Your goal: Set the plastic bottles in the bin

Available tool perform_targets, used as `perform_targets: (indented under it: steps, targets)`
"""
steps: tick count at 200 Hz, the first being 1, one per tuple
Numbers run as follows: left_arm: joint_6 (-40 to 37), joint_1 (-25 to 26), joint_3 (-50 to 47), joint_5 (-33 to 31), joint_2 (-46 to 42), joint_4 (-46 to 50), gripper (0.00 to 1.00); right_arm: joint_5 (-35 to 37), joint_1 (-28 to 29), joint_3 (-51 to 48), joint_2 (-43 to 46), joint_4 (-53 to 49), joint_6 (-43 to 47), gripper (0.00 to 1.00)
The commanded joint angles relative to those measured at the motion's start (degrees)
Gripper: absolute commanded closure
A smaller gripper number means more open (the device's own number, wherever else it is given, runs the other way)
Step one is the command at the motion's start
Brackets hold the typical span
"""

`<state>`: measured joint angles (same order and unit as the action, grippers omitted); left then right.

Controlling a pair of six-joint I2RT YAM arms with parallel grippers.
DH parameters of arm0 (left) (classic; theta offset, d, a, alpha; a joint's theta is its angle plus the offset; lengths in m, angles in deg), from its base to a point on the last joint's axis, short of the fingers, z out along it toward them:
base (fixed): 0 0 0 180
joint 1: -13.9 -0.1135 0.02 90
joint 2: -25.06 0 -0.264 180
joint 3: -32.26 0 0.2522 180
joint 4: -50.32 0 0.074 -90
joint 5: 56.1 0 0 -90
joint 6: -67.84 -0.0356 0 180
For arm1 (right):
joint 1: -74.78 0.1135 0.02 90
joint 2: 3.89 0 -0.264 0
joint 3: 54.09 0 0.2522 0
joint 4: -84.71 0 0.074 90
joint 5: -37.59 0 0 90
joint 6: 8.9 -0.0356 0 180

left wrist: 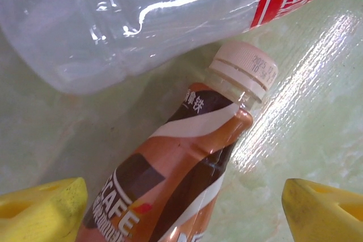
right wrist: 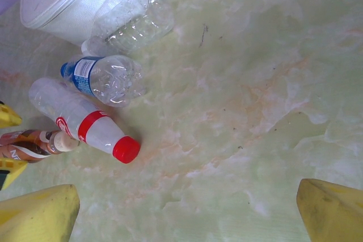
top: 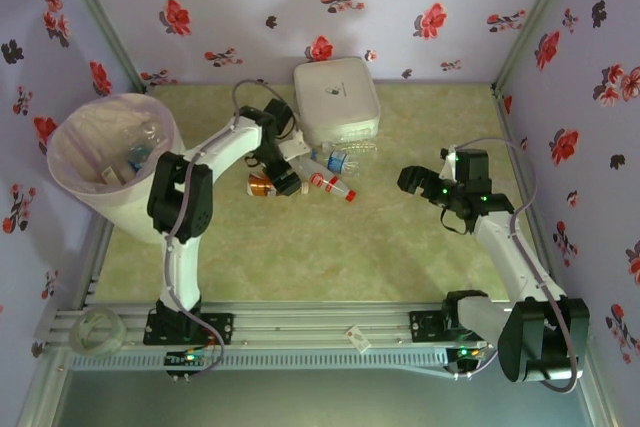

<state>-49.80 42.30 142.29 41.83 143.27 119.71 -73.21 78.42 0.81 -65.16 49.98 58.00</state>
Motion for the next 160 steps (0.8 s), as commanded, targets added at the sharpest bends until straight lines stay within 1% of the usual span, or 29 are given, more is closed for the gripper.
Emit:
perform_targets:
  steps: [1, 29, 63, 67, 110, 119, 135, 160]
  targets:
    - [-0.7, 0.4, -1.2, -1.0, 1.1, -1.6, 0.15, 0.9, -0.2, -0.6, 0.9, -0.8, 0.4, 0.01]
    - [-0.3, 0.3, -2.6, -2.1, 1.6, -2.2, 0.21, 1.2, -0.3, -0.4, 1.1, -1.2, 0.5, 0.01]
    - [0.3, 0.4, -5.4, -2.2, 1.8, -2.7, 0.22, 1.3, -0.3, -0.3, 1.2, -1.3, 0.6, 0.01]
    - [0.3, 0.4, -5.7, -2.2, 1.9, -4.3, 0.22, 1.4, -0.3, -0.3, 1.2, -1.3, 0.6, 0.01]
    - [1.0, 1.0, -6.6, -2.2, 2.2, -5.2, 0.22, 1.3, -0.3, 0.0, 1.2, -1.5, 0.6, 0.01]
    - [0.9, 1.1, -6.6, -2.2, 2.5, -5.1, 0.25, 1.4, -0.3, 0.0, 1.3, -1.5, 0.6, 0.01]
    - [1.0, 1.3, -6.5, -2.2, 2.7, -5.1, 0.33, 1.4, -0.3, 0.1, 1.4, -1.6, 0.6, 0.01]
    - [1.2, 1.8, -6.5, -2.2, 2.7, -5.0, 0.49, 1.6, -0.3, 0.1, 1.7, -1.9, 0.8, 0.01]
